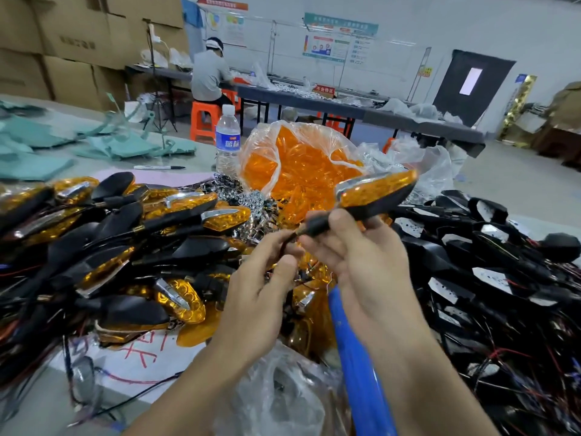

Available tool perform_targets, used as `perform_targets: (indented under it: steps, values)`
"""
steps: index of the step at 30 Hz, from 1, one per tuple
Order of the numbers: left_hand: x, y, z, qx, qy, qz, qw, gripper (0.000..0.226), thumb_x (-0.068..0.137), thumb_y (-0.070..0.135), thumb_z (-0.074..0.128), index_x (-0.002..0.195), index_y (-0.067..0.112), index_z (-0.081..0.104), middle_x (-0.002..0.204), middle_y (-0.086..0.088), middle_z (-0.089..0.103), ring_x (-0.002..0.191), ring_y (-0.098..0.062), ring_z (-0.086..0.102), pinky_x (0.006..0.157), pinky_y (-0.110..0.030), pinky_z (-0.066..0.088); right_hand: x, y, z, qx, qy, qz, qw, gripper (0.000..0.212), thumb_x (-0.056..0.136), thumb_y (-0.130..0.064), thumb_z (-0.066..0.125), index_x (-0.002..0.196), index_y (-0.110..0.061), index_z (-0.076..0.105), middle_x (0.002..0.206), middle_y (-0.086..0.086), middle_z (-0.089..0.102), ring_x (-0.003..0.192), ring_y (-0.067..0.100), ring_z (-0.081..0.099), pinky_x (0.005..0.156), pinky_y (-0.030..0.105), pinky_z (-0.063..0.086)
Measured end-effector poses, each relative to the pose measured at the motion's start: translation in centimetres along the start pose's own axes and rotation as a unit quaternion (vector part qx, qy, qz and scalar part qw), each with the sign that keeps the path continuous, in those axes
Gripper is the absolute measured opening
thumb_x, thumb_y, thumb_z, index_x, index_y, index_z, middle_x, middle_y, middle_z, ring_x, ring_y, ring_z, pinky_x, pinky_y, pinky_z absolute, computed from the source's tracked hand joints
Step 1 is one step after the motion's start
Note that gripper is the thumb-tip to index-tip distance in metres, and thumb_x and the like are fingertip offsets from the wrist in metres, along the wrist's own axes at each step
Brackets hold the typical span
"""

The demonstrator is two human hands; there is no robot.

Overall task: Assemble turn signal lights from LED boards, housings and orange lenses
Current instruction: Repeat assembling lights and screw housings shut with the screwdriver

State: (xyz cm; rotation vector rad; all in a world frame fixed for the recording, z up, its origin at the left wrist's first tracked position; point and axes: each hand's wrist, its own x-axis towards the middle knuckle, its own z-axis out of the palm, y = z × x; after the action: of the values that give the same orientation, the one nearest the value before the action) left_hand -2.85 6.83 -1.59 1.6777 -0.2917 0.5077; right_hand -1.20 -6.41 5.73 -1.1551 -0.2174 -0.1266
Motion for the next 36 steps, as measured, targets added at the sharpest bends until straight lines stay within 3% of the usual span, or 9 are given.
perform_targets:
  steps: [3,6,10,15,22,26,31,33,36]
  values:
    - [0.1,0.5,0.0,0.069,0.066,0.039,0.995,0.027,0.107,0.045,0.041,0.117,0.043,0.067,0.088,0.008,0.069,0.08,-0.013,0.067,0.068,-0.034,0.053,1.4,-2.3,1.4,0.103,0.011,0.049,0.993,0.009,0.104,-0.007,0.057,0.112,-0.004,0.06,0.091,0.016,0.078,0.081,0.025,0.078,0.067,0.029,0.061]
    - [0.9,2.2,-1.8,0.091,0.124,0.057,0.986,0.023,0.104,0.043,0.049,0.112,0.046,0.071,0.078,0.005,0.068,0.063,-0.014,0.06,0.054,-0.033,0.046,2.7,-3.4,2.4,0.157,0.04,0.109,0.981,0.014,0.103,-0.008,0.058,0.116,-0.001,0.059,0.09,0.022,0.075,0.069,0.026,0.076,0.058,0.026,0.059]
    - [2.9,5.2,-6.9,0.321,0.186,0.139,0.918,0.026,0.095,0.047,0.06,0.115,0.042,0.075,0.084,0.03,0.071,0.082,0.002,0.064,0.07,-0.008,0.043,4.0,-2.2,2.9,0.198,0.051,0.213,0.955,0.017,0.101,-0.008,0.061,0.113,0.004,0.061,0.082,0.022,0.075,0.065,0.032,0.075,0.054,0.026,0.06]
    - [3.8,7.1,-13.7,0.495,0.182,0.135,0.839,0.026,0.091,0.043,0.061,0.099,0.032,0.083,0.074,0.006,0.072,0.076,-0.026,0.066,0.062,-0.031,0.044,4.8,2.3,6.7,0.124,0.001,0.298,0.946,0.016,0.098,-0.013,0.069,0.101,0.003,0.069,0.078,0.02,0.076,0.058,0.023,0.073,0.053,0.023,0.059]
    - [4.6,2.5,-23.3,0.507,0.164,0.032,0.846,0.009,0.095,0.02,0.075,0.099,0.023,0.083,0.086,-0.001,0.073,0.09,-0.031,0.057,0.077,-0.041,0.044,6.9,6.6,12.4,-0.165,-0.103,0.314,0.929,0.04,0.099,-0.04,0.067,0.088,-0.002,0.069,0.061,0.011,0.07,0.043,0.017,0.059,0.04,0.02,0.043]
    - [3.6,-0.4,-24.1,0.507,0.164,-0.083,0.842,0.014,0.091,0.026,0.079,0.105,0.025,0.082,0.11,-0.002,0.076,0.119,-0.03,0.054,0.103,-0.045,0.043,6.5,6.8,10.8,-0.248,-0.146,0.266,0.92,0.022,0.098,-0.024,0.065,0.088,-0.005,0.07,0.061,0.008,0.067,0.045,0.016,0.054,0.041,0.021,0.037]
    - [3.0,-0.1,-20.8,0.519,0.141,-0.03,0.842,0.029,0.087,0.021,0.082,0.116,0.018,0.08,0.124,-0.004,0.075,0.128,-0.029,0.053,0.114,-0.044,0.038,5.5,5.3,6.7,-0.287,-0.163,0.2,0.922,0.016,0.091,0.001,0.065,0.098,-0.008,0.076,0.076,0.01,0.076,0.059,0.017,0.063,0.051,0.022,0.049]
    - [3.2,1.0,-18.6,0.517,0.097,-0.012,0.85,0.038,0.088,0.022,0.082,0.125,0.02,0.076,0.137,-0.001,0.068,0.138,-0.026,0.048,0.121,-0.038,0.029,5.8,4.6,4.7,-0.415,-0.149,0.133,0.888,0.021,0.09,0.001,0.067,0.087,-0.015,0.08,0.084,0.003,0.077,0.058,0.012,0.065,0.049,0.018,0.048]
    - [3.3,2.3,-14.8,0.471,0.071,0.033,0.879,0.045,0.089,0.015,0.078,0.132,0.025,0.072,0.145,0.008,0.061,0.143,-0.011,0.039,0.121,-0.019,0.013,6.6,4.0,2.0,-0.643,-0.164,0.051,0.746,0.026,0.094,-0.004,0.064,0.095,-0.025,0.078,0.11,-0.002,0.073,0.073,0.011,0.066,0.055,0.018,0.052]
